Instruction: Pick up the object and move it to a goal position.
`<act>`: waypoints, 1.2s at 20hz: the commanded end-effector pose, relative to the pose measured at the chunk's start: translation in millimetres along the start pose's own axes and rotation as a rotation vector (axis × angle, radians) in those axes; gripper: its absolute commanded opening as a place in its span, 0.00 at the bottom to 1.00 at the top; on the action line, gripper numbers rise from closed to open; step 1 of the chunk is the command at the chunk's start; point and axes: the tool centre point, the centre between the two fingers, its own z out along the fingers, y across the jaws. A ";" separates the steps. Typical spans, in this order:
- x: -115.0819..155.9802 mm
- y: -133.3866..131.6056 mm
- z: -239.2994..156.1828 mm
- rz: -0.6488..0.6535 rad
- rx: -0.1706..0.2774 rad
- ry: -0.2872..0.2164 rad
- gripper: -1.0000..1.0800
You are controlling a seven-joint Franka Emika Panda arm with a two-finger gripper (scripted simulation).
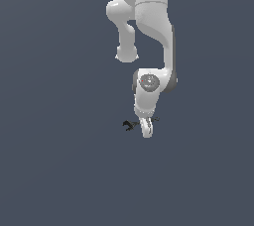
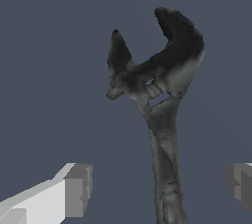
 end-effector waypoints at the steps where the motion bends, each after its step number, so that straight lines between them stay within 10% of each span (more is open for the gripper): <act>1: 0.0 -0.6 6.7 0.001 0.001 0.000 0.96; 4: 0.0 -1.2 9.0 0.001 0.001 0.000 0.96; 5: 0.0 -1.2 9.0 0.001 0.001 0.000 0.00; 24: 4.9 -2.8 -18.0 0.004 0.001 0.000 0.00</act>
